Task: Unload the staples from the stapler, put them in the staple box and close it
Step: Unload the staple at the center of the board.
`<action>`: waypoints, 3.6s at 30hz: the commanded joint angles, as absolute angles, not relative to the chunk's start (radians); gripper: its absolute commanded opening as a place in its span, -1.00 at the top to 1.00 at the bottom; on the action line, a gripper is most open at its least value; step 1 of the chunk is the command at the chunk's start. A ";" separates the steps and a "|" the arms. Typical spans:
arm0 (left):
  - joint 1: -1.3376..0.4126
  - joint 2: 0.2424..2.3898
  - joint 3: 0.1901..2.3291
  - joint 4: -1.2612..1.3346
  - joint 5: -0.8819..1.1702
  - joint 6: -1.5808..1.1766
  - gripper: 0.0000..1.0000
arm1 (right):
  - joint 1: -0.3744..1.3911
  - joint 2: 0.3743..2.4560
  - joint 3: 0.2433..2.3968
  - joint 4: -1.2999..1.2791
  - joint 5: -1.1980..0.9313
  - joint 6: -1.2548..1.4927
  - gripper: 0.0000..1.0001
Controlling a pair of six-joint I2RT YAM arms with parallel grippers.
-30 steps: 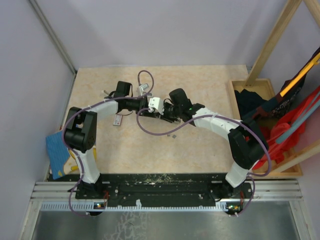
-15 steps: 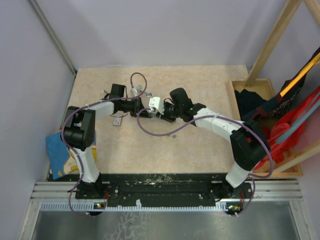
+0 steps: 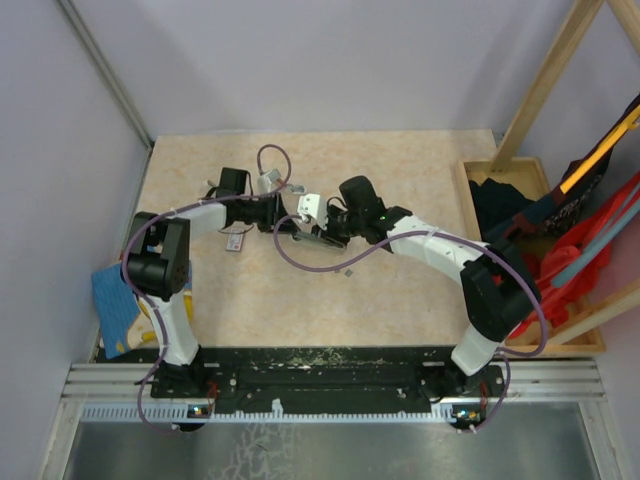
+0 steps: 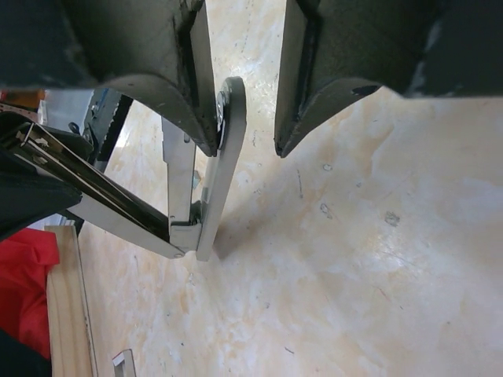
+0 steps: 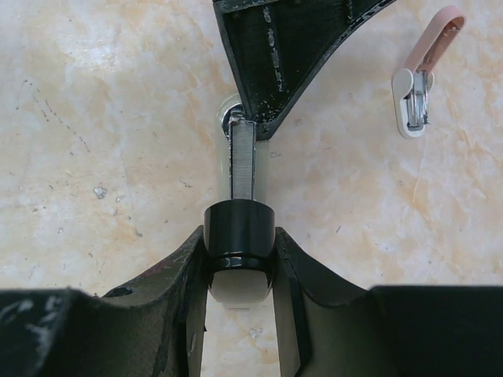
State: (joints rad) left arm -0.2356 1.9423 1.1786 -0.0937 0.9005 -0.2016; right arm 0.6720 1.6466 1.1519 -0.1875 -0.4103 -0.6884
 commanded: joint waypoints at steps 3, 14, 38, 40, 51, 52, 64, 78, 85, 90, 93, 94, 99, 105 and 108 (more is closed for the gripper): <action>-0.237 1.935 1.174 -0.059 0.893 -0.186 0.11 | 0.680 1.580 1.201 -0.112 -0.460 -0.671 1.00; -0.195 1.892 1.194 -0.109 0.862 -0.153 -0.33 | 0.660 1.575 1.186 -0.099 -0.462 -0.669 1.00; -0.159 1.927 1.120 0.040 1.099 -0.307 -0.31 | 0.643 1.589 1.184 -0.088 -0.466 -0.668 1.00; -0.160 1.931 1.113 0.041 1.085 -0.302 -0.30 | 0.640 1.591 1.183 -0.088 -0.466 -0.670 1.00; -0.162 1.986 1.111 0.084 1.104 -0.338 -0.28 | 0.630 1.600 1.181 -0.094 -0.480 -0.678 1.00; -0.163 1.992 1.114 0.086 1.107 -0.343 -0.28 | 0.630 1.600 1.182 -0.092 -0.481 -0.678 1.00; -0.175 2.067 1.122 0.122 1.134 -0.381 -0.23 | 0.630 1.601 1.185 -0.101 -0.491 -0.680 1.00; -0.189 2.126 1.093 0.269 1.209 -0.497 -0.18 | 0.630 1.614 1.173 -0.078 -0.500 -0.677 1.00; -0.190 2.161 1.060 0.441 1.251 -0.615 -0.17 | 0.631 1.626 1.168 -0.068 -0.508 -0.678 1.00; -0.190 2.193 1.012 0.691 1.278 -0.769 -0.16 | 0.631 1.630 1.164 -0.061 -0.519 -0.672 1.00; -0.194 2.228 0.984 0.913 1.300 -0.923 -0.13 | 0.630 1.632 1.161 -0.057 -0.520 -0.673 1.00; -0.195 2.240 0.980 0.975 1.308 -0.970 -0.10 | 0.630 1.633 1.160 -0.055 -0.521 -0.673 1.00; -0.206 2.258 0.976 1.080 1.307 -1.046 -0.06 | 0.630 1.638 1.160 -0.051 -0.526 -0.671 1.00; -0.207 2.261 0.984 1.070 1.287 -1.036 -0.06 | 0.630 1.643 1.161 -0.055 -0.537 -0.671 1.00; -0.208 2.265 0.986 1.069 1.284 -1.038 -0.04 | 0.630 1.643 1.161 -0.053 -0.534 -0.670 1.00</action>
